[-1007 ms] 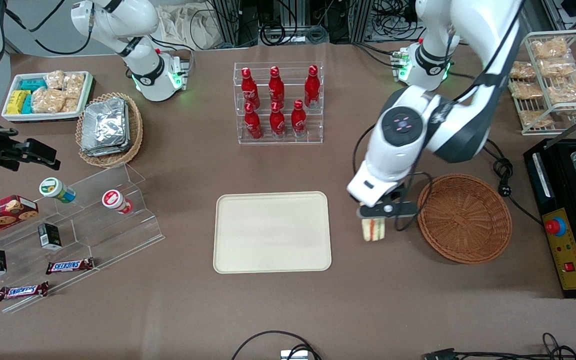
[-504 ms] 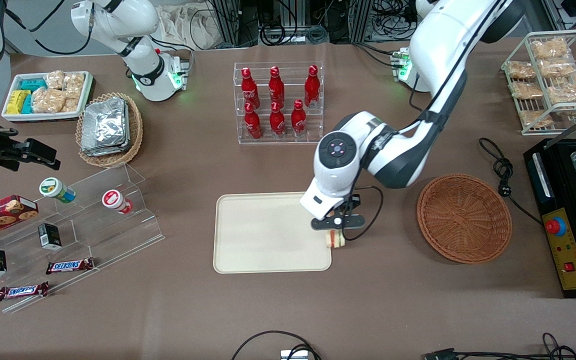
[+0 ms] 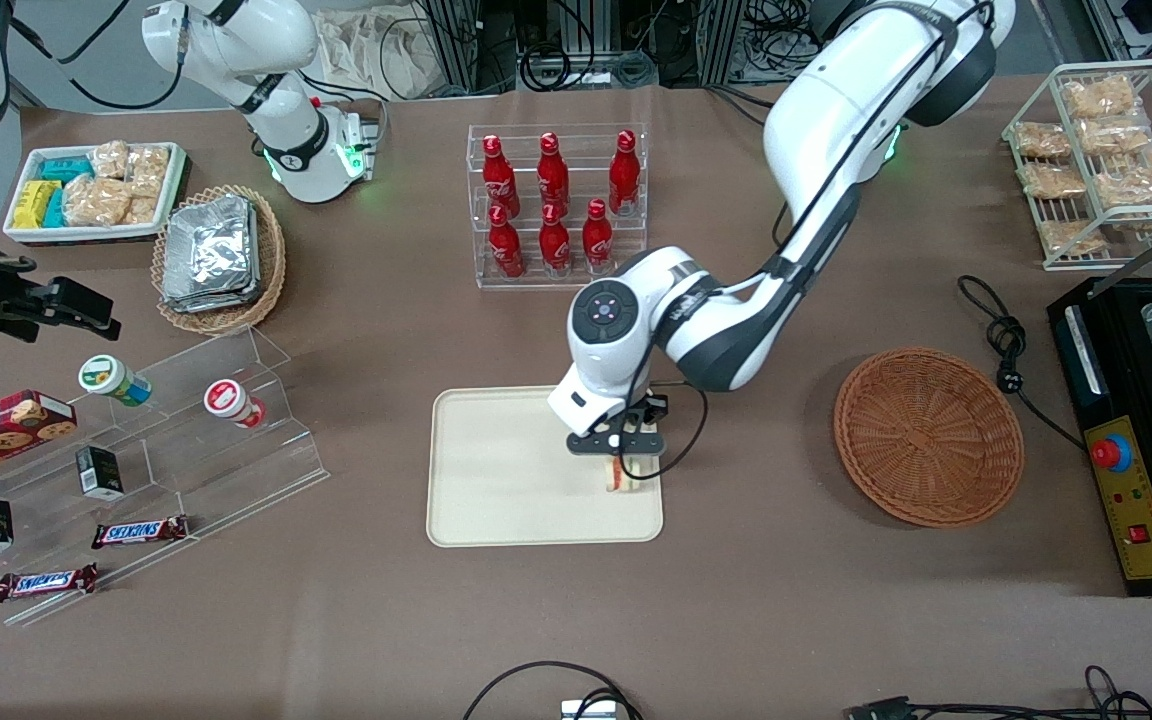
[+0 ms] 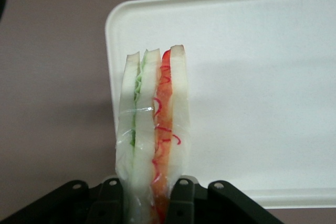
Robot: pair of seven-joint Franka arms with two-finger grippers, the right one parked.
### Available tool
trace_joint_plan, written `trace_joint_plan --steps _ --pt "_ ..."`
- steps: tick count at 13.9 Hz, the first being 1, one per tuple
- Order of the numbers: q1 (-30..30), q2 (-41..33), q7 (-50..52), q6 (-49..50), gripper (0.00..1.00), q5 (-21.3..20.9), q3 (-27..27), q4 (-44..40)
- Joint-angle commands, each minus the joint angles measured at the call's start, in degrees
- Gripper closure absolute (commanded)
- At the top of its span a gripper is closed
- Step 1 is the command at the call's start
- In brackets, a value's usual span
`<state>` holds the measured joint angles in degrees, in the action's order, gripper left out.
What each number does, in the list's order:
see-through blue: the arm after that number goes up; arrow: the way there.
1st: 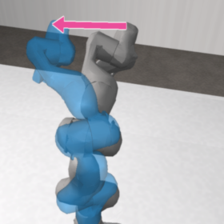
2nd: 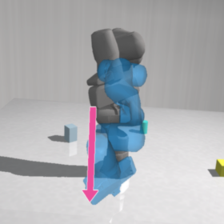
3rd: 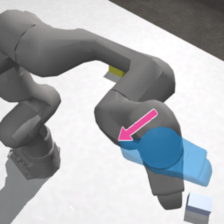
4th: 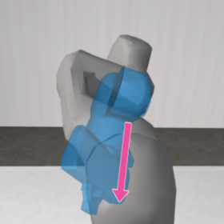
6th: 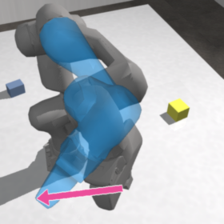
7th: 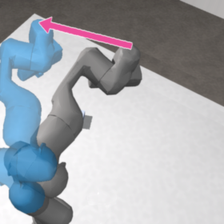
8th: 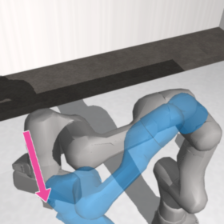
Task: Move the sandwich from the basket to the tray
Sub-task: 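Lift the sandwich out of the basket and carry it over the cream tray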
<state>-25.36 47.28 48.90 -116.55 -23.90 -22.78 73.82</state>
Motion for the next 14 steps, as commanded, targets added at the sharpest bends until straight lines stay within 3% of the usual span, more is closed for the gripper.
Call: trace_joint_plan --steps 1,9,10,11,12,13,14 --pt "-1.89 4.04 0.85 -2.0 1.0 -1.76 0.54 -3.24" --pt "-1.98 7.65 1.02 -4.12 1.0 -3.78 0.54 -3.59" --pt "-1.98 7.74 1.02 -4.12 0.91 -3.7 1.24 -3.77" --pt "-1.98 7.74 1.63 -4.38 0.69 -3.7 1.59 -3.77" --pt "-1.98 7.74 4.07 -4.91 0.36 -3.78 1.6 -3.77" --pt "-1.98 7.74 5.66 -5.43 0.12 -3.96 1.68 -3.68" --pt "-2.06 7.66 6.12 -5.53 0.0 -5.0 1.68 -3.77"
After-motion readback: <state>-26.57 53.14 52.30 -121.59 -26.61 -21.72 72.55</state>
